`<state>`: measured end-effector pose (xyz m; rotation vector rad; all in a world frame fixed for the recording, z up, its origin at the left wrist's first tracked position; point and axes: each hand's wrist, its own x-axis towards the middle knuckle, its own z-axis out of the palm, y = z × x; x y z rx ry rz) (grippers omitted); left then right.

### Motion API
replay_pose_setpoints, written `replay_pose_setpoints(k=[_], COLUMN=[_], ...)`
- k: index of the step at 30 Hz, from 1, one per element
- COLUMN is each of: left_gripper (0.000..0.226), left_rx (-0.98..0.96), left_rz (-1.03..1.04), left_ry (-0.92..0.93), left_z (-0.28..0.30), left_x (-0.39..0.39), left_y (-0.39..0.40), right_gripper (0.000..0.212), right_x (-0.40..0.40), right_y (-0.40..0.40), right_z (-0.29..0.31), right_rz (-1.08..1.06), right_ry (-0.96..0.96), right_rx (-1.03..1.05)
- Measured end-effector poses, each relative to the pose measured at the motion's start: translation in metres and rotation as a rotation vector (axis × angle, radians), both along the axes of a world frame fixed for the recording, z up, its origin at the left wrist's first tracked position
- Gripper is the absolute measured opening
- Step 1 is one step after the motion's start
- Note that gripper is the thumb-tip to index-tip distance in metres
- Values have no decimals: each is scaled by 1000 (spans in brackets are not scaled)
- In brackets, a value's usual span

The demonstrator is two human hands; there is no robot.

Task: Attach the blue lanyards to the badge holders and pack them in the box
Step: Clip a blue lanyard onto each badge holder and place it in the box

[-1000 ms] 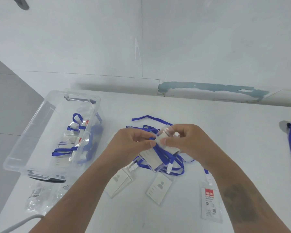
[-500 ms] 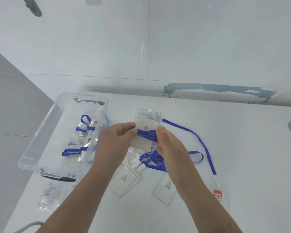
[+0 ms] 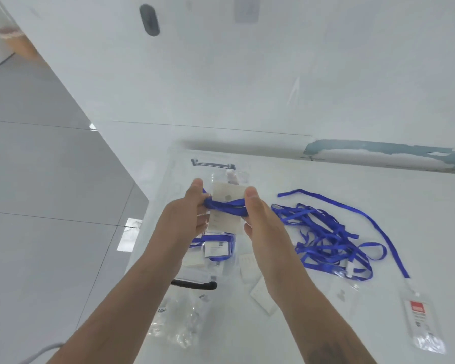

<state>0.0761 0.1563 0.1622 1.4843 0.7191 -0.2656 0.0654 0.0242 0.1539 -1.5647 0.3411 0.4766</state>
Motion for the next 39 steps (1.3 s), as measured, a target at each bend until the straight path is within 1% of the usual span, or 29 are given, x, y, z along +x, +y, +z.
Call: replay_pose_setpoints(k=[2, 3, 5, 6, 7, 10, 16, 20, 22, 25, 28, 29, 32, 35, 39], left_gripper=[42, 44, 47, 47, 47, 49, 54, 57, 58, 66, 71, 71, 75, 83, 69], left_rx=[-55, -83, -124, -143, -165, -206, -316, -326, -326, -290, -259, -229, -135, -68, -73], left_rz=[-44, -53, -66, -86, -101, -138, -170, -173, -159, -121, -163, -197, -275, -350, -412], left_ry=[0, 10, 46, 70, 90, 148, 267, 363, 424, 525, 598, 619, 641, 657, 687], left_z=[-3, -5, -10, -12, -13, -25, -42, -60, -64, -70, -79, -81, -90, -98, -101], left_x=[0, 0, 2, 3, 5, 12, 20, 23, 22, 23, 27, 28, 32, 32, 31], left_y=[23, 31, 50, 57, 61, 68, 63, 56, 54, 52, 51, 50, 49, 51, 51], right_gripper=[27, 30, 47, 52, 53, 41, 47, 48, 50, 67, 75, 75, 62, 65, 57], right_x=[3, 3, 5, 6, 6, 9, 16, 21, 24, 26, 30, 32, 40, 44, 41], right_y=[23, 31, 48, 57, 62, 73, 75, 73, 74, 81, 91, 92, 93, 94, 90], right_z=[-4, -6, -9, -9, -12, -21, -34, -43, -47, -51, -62, -66, -68, -69, -76], right_rz=[-43, -64, -113, -133, -145, -174, -197, -180, -154, -148, -143, -146, -133, -81, -93], right_ry=[13, 33, 66, 88, 104, 162, 239, 326, 385, 482, 510, 527, 556, 582, 559], right_rx=[-5, 0, 11, 2, -9, -54, -42, -95, -111, -143, -180, -180, -174, -225, -252])
